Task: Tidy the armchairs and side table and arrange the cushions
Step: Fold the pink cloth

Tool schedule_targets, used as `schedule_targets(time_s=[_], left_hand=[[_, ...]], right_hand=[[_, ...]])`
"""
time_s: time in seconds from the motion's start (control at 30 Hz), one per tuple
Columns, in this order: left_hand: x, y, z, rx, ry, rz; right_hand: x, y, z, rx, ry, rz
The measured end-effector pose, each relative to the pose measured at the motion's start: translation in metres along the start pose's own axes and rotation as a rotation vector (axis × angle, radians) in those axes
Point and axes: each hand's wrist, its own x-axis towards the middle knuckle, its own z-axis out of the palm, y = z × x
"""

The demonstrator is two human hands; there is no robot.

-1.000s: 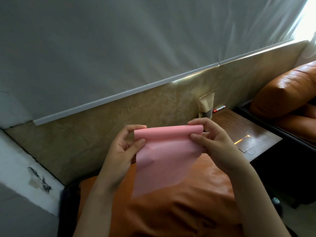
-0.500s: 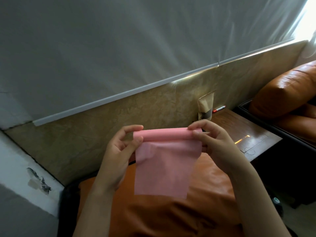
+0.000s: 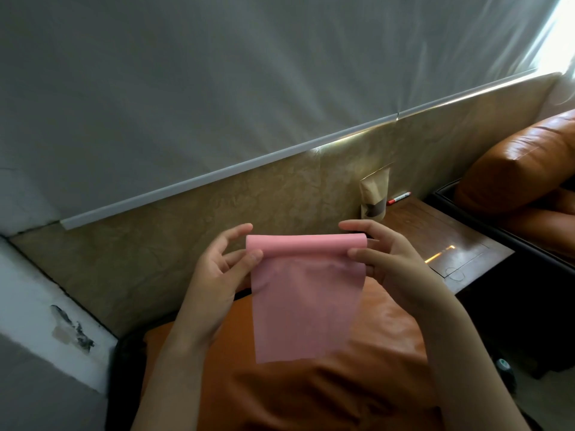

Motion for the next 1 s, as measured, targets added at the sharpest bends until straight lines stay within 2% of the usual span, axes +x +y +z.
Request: schedule_targets(time_s=[0.27,0.43,0.57,0.8,1.0], left_hand=[[0.0016,-0.0017,0.001,0.036,-0.04,0.001],[0.0002,-0.0004,0.0038,-0.011,-0.097,-0.054],[0.0012,-0.0015,0.0023,-0.093,-0.077,-0.052],[0.003,-0.0031,0.0058,-0.069,-0.029,-0.013],[0.0025,-0.0057,0.0036,-0.055,-0.077,-0.011]], right_hand=[[0.0006,-0.0002,-0.0021,-0.002,0.003,-0.032],[0.0006,0.0,-0.0028,-0.012,-0.032,-0.006],[0.0014,-0.0008,-0.0035,0.032,-0.039,-0.014],[0.0011,-0.0012,0.0012,-0.037,0.037,-0.02],[0.0014,-0.0027,0.0012,-0.051,0.097,0.001]])
